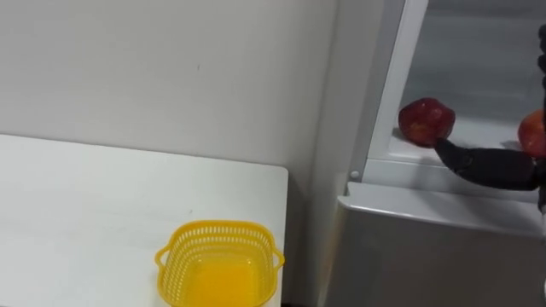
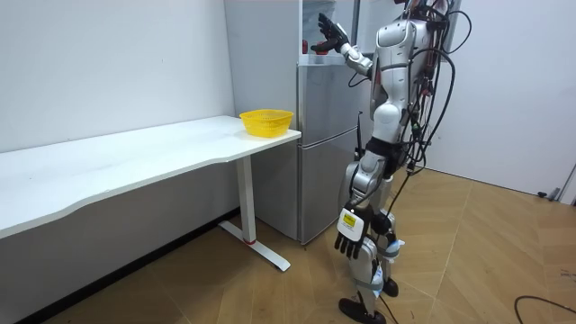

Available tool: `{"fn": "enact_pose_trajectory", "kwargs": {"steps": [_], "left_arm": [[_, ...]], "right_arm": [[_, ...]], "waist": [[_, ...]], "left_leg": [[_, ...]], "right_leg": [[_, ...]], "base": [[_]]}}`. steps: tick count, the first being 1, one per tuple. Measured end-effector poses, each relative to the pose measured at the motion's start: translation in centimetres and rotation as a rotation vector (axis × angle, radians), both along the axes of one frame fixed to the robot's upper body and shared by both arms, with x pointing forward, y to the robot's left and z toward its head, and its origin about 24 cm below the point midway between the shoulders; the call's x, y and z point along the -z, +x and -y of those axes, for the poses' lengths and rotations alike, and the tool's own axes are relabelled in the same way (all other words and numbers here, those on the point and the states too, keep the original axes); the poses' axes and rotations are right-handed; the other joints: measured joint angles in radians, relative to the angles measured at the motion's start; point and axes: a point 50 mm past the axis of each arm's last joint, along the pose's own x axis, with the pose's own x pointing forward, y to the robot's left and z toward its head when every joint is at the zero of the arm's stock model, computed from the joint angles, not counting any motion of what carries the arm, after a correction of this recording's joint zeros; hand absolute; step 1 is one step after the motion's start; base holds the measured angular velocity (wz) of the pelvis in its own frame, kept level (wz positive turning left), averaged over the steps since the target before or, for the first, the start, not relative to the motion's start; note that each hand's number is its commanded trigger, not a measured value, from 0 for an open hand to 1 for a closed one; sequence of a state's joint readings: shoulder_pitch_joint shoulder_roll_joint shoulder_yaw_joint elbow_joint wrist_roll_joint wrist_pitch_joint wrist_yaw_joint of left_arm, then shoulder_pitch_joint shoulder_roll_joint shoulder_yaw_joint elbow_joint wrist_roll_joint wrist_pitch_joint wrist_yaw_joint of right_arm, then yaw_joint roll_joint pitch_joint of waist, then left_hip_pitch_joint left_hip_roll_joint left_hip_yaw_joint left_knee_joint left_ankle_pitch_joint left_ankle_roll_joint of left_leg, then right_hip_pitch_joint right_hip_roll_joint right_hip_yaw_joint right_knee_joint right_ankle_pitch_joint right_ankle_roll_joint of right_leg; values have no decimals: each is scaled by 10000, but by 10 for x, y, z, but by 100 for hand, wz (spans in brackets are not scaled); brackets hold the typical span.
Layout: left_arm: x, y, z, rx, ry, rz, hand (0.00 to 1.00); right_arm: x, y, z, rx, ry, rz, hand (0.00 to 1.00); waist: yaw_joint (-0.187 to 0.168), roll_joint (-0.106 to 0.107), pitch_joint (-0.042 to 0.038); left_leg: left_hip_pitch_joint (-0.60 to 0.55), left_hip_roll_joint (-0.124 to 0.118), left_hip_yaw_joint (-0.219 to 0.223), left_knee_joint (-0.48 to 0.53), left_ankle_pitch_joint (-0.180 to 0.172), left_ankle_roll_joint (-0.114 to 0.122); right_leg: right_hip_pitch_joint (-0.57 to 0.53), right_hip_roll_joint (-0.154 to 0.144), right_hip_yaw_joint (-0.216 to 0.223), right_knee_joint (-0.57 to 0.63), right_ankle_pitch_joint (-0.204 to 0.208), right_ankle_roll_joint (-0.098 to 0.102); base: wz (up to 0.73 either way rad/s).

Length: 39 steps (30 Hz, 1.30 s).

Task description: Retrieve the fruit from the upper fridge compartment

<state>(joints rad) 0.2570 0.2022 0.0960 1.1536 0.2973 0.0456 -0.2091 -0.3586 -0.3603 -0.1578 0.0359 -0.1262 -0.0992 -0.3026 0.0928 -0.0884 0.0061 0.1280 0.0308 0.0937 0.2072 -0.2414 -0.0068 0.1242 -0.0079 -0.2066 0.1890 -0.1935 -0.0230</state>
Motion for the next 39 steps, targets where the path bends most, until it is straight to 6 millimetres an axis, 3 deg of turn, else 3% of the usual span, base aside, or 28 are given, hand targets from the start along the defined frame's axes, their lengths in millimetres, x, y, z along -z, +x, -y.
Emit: {"fn": "enact_pose_trajectory", "kwargs": {"steps": [6, 13, 25, 39], "left_arm": [[0, -2, -1, -32, 75, -166, 0], [-1, -1, -4, -25, 183, -200, 0], [-4, 2, -7, 70, 304, 74, 0], [-5, 8, -7, 83, 372, 205, 0]], "right_arm": [[2, 12, 0, -163, 707, -449, 0], [1, 14, 4, -111, 861, -589, 0], [5, 23, 0, -817, 1673, -1012, 0], [4, 32, 4, -1014, 2155, -1265, 0]], "waist": [[-29, 9, -9], [-25, 31, -81], [-20, 138, -13], [16, 108, -30]], "left_leg": [[-71, -35, -35, 2, 12, 19], [-128, -59, -146, 7, 24, 34], [-121, -59, -136, 5, 47, 35], [-141, -63, -137, 3, 50, 36]], "right_leg": [[-13, -29, -15, 9, 0, 4], [-24, -52, -162, -4, -2, 8], [-8, -60, -184, -7, -1, 9], [-61, -59, -182, -3, -1, 8]], "base": [[1], [5], [0], [0]]}}
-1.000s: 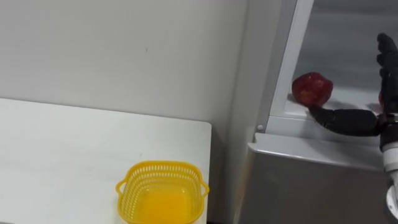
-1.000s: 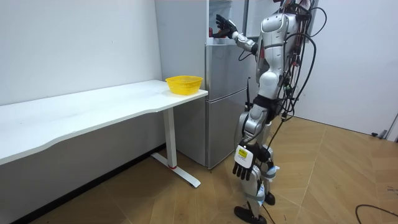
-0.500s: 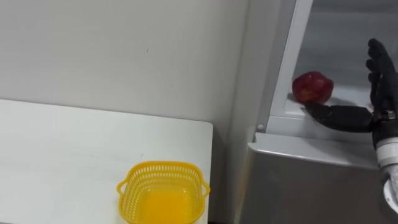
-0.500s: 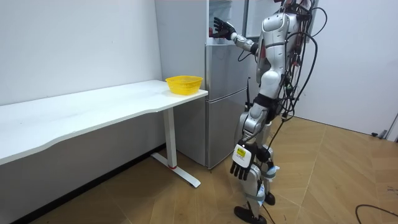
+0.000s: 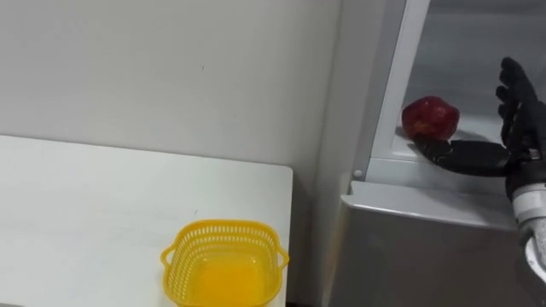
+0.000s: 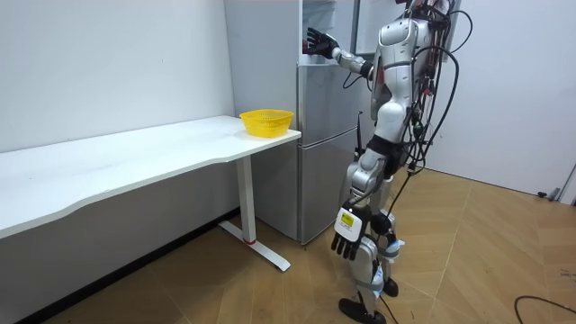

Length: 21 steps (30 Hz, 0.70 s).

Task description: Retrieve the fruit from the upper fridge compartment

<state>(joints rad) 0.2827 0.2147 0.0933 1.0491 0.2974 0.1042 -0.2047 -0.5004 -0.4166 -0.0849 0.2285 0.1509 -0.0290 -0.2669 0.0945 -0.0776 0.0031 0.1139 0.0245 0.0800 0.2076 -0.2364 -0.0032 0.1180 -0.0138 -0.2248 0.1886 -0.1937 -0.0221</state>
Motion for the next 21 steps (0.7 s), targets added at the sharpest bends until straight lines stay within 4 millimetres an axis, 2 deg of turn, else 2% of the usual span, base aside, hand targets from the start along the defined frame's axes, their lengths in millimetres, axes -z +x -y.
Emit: {"fn": "enact_pose_trajectory", "kwargs": {"steps": [7, 12, 21], "left_arm": [[0, 0, -1, -9, 27, -52, 0], [0, 1, -1, -1, 34, -30, 0], [0, 2, -1, -35, 114, -91, 0]], "right_arm": [[1, 5, 0, 1, -325, -331, 0], [0, 6, 1, 11, -176, -309, 0], [-3, 8, 0, -87, 95, -214, 0]], "waist": [[16, -72, -48], [192, -99, -60], [226, -129, 20]], "left_leg": [[8, 3, -3, 1, 1, -1], [7, 3, -25, 2, 1, -1], [-3, 3, -29, 1, 1, -1]], "right_leg": [[-53, 1, 7, 0, 0, 0], [-14, -1, 10, 3, 0, 0], [-12, -4, 11, -3, 0, 0]], "base": [[0], [0], [0]]}}
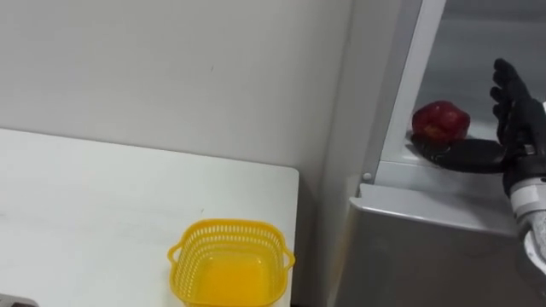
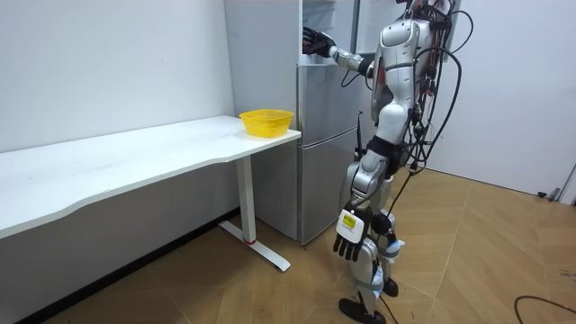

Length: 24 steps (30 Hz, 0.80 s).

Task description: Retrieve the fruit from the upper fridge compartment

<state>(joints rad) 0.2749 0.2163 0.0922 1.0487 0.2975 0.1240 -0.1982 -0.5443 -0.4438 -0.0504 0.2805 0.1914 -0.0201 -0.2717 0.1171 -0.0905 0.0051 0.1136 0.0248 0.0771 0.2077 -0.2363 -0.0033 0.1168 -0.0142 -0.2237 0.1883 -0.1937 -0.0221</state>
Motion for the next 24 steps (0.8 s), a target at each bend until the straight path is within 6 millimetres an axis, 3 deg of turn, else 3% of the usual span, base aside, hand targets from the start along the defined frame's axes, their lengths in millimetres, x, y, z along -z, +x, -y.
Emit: {"fn": "enact_pose_trajectory", "kwargs": {"steps": [14, 15, 16, 17, 18, 21, 22, 24], "left_arm": [[0, -4, 1, -165, -69, -391, 0], [0, -4, 1, -167, -65, -407, 0], [0, -1, 1, -127, -60, -324, 0], [0, 1, 1, -107, -57, -257, 0], [0, 1, 1, -105, -55, -246, 0], [0, 1, 1, -90, -48, -228, 0], [0, 2, 1, -75, -56, -227, 0], [0, 2, 2, 104, -63, -286, 0]], "right_arm": [[0, 7, 2, -793, -409, -773, 0], [0, 9, 3, -847, -384, -841, 7], [1, 12, 4, -951, -362, -1008, 9], [2, 14, 6, -1060, -325, -1160, 21], [2, 14, 8, -1122, -318, -1247, 55], [7, 15, 12, -1399, -308, -1618, 91], [7, 16, 14, -1450, -375, -1739, 100], [7, 19, 13, -1654, -673, -1983, 100]], "waist": [[10, 21, -27], [10, 35, -18], [9, 24, -26], [12, 31, -23], [18, 35, -27], [90, 9, -101], [102, 6, -124], [56, 4, -129]], "left_leg": [[-54, 13, -3, 146, -3, 2], [-45, 13, -2, 149, -3, 2], [-35, 14, -3, 153, -3, 2], [-36, 11, -6, 157, -3, 3], [-36, 10, -8, 156, -3, 3], [7, 10, -10, 158, -3, 3], [13, 10, -13, 160, -3, 3], [22, 10, -12, 179, -3, 3]], "right_leg": [[14, -12, 8, 111, 0, -2], [11, -13, 14, 136, -1, -2], [9, -17, 13, 155, -1, -3], [11, -19, 11, 164, -1, -3], [12, -20, 8, 165, 0, -3], [49, -18, 6, 165, 0, -3], [50, -17, 6, 165, -1, -3], [74, -25, 3, 170, 0, -4]], "base": [[0], [0], [0], [0], [0], [0], [0], [0]]}}
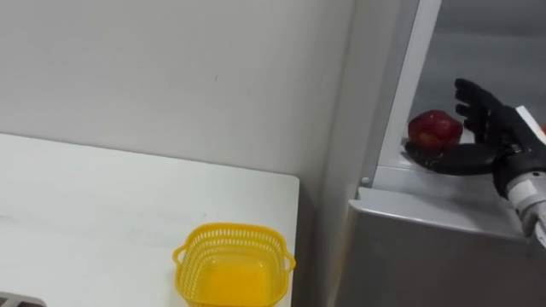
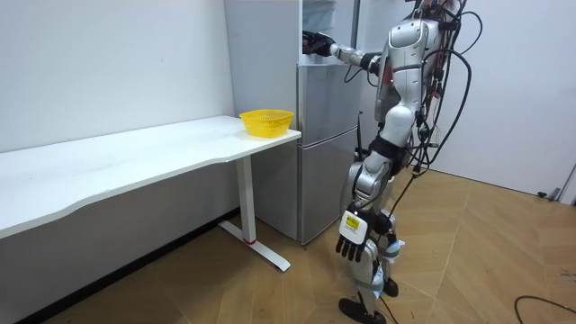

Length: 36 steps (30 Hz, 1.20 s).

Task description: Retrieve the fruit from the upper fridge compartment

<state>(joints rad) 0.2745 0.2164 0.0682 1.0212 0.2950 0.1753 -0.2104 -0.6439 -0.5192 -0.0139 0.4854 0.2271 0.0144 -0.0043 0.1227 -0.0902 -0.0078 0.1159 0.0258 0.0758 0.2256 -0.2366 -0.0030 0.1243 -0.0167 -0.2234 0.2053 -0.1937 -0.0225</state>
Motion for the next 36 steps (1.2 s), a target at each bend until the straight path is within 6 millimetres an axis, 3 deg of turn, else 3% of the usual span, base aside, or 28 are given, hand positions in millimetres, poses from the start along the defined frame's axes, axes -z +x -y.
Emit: {"fn": "enact_pose_trajectory", "kwargs": {"steps": [8, 14, 26, 29, 33, 36], "left_arm": [[-1, 6, -5, 64, 166, -99, 0], [-1, 1, -5, 155, 209, -431, 0], [0, 9, -5, 576, 199, -382, 0], [0, 11, -5, 610, 181, -270, 0], [0, 12, -4, 669, 158, -109, 0], [0, 11, -3, 677, 141, 4, 0]], "right_arm": [[5, 7, 7, -469, -352, -952, 100], [-1, 10, 10, -459, -291, -889, 100], [-7, 10, 7, -314, 9, -509, 100], [-9, 9, -4, -370, -96, -248, 100], [-9, -3, -13, -2, -443, 361, 100], [-11, -20, -24, 63, -561, 1214, 100]], "waist": [[-11, -227, 107], [-16, -227, 112], [116, -248, 127], [77, -185, 144], [118, -32, 88], [80, 305, 47]], "left_leg": [[7, 3, 2, 47, -3, 1], [7, 0, -37, 51, -2, 0], [137, 14, -61, -38, -3, -3], [135, 21, -40, -32, -6, -4], [152, 19, -8, -39, -12, -7], [215, 13, 73, -59, -12, -6]], "right_leg": [[109, 10, -7, -32, 1, -3], [134, 23, -31, -117, 2, -3], [181, 24, -49, -157, 4, -5], [185, 36, -31, -161, 7, -6], [176, 48, 6, -175, 8, -5], [135, 49, 87, -198, 9, -3]], "base": [[0], [0], [0], [0], [-3], [-9]]}}
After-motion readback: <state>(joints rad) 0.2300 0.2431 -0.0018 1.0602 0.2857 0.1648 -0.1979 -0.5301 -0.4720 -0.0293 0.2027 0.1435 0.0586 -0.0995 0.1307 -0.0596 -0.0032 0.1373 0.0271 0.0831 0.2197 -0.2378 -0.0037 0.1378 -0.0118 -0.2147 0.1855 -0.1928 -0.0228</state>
